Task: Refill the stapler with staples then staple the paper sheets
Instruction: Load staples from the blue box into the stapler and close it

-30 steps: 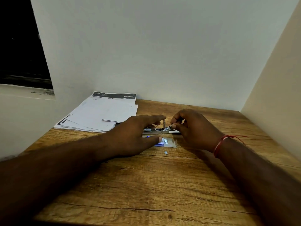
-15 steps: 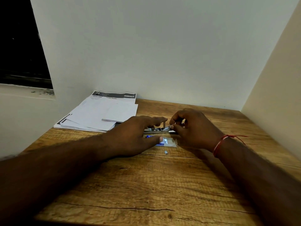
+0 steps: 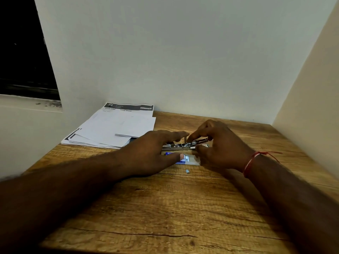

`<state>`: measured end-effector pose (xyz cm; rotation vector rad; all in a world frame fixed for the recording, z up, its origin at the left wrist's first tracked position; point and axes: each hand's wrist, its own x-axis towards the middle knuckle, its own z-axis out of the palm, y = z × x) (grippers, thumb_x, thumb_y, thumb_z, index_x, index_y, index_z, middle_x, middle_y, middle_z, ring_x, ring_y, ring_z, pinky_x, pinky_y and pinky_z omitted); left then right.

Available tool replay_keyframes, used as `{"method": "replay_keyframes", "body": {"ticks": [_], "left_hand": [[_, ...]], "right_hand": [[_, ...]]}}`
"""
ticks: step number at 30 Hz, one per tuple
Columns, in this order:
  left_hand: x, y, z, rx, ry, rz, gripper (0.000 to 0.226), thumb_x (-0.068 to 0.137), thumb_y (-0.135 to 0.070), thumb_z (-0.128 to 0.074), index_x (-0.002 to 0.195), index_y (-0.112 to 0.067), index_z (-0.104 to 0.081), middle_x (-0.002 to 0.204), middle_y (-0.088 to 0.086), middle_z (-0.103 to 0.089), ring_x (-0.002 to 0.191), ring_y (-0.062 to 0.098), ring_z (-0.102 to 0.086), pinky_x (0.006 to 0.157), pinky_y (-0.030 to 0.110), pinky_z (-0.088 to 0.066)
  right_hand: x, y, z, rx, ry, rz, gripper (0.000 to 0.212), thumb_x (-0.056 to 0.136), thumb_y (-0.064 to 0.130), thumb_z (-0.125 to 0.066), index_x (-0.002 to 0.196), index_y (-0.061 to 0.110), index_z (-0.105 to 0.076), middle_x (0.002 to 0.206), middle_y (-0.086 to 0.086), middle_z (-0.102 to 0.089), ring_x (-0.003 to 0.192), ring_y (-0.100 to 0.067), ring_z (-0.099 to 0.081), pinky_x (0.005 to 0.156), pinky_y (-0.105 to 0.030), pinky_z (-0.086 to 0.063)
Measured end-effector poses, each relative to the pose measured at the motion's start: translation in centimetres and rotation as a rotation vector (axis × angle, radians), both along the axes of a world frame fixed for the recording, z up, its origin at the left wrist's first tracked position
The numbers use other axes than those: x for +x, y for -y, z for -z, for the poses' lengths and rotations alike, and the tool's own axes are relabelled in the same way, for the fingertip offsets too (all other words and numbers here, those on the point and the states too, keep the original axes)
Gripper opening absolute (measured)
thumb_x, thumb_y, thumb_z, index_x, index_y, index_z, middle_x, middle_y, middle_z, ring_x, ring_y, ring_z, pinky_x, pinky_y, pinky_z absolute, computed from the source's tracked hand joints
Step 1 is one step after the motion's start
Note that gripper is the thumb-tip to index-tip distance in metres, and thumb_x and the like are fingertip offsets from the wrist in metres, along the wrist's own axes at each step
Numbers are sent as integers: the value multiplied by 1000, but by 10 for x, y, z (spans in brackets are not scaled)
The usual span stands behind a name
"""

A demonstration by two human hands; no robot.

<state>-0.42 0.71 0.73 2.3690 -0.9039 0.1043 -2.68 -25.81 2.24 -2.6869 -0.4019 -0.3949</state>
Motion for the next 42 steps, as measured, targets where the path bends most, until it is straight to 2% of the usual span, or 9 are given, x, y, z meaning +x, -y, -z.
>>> {"method": "replay_keyframes", "body": {"ticks": [7, 10, 13, 18, 21, 29, 32, 36, 42], "left_hand": [[1, 1, 0, -2, -11, 0, 68, 104, -62, -74, 166, -58, -48, 166, -17, -63, 148, 7, -59, 125, 44, -52], [1, 0, 1, 7, -8, 1, 65, 104, -62, -73, 164, -60, -50, 162, -18, -64, 144, 6, -60, 122, 43, -54], [1, -1, 2, -9, -16, 3, 63, 104, -63, -74, 162, -60, -52, 162, -19, -64, 142, 4, -61, 120, 38, -55], [2, 0, 2, -15, -5, 12, 63, 104, -63, -73, 163, -60, -52, 162, -21, -64, 137, -1, -59, 111, 28, -53], [2, 0, 3, -19, 1, 12, 62, 104, -63, -73, 162, -60, -52, 161, -22, -65, 135, -3, -59, 107, 24, -51], [2, -1, 1, 7, -6, 6, 62, 105, -64, -71, 163, -59, -51, 162, -21, -64, 136, -1, -58, 109, 28, -52], [1, -1, 1, 15, -9, 1, 63, 105, -64, -71, 164, -58, -51, 163, -19, -63, 141, 3, -60, 118, 36, -54], [1, -1, 0, 9, -12, 3, 61, 105, -63, -71, 164, -57, -52, 163, -19, -64, 141, 5, -61, 120, 40, -55], [2, 0, 2, -21, -18, 1, 60, 106, -62, -71, 163, -55, -54, 162, -22, -65, 142, 3, -61, 118, 35, -54]], "right_hand": [[2, 5, 0, -13, -20, 33, 23, 96, 28, -80, 111, 45, -83, 118, 14, -62, 121, -19, -53, 101, -49, -55], [4, 10, -3, 2, -11, 59, 14, 95, 30, -83, 104, 42, -83, 116, 14, -63, 115, -15, -55, 96, -41, -54], [3, 15, -6, 34, 4, 90, 13, 93, 29, -87, 97, 41, -83, 113, 15, -65, 100, -5, -57, 78, -24, -46], [2, 20, -9, 115, -50, 120, 16, 90, 24, -92, 90, 38, -83, 103, 17, -75, 88, -8, -71, 71, -23, -51], [1, 23, -12, 140, -83, 111, 18, 90, 20, -92, 89, 37, -86, 92, 18, -81, 84, -2, -73, 68, -16, -50], [4, 31, -15, 187, -85, 94, 23, 87, 14, -94, 92, 37, -90, 86, 20, -84, 84, -2, -78, 72, -18, -63], [4, 34, -15, 238, -81, 91, 22, 85, 15, -95, 87, 36, -90, 85, 20, -85, 85, -2, -79, 71, -12, -60], [5, 36, -15, 300, -81, 97, 17, 83, 17, -97, 85, 32, -90, 83, 16, -85, 83, -3, -80, 73, -17, -59], [6, 35, -13, 359, -77, 102, 13, 83, 18, -97, 89, 27, -89, 83, 11, -86, 81, -6, -82, 75, -19, -59]]}}
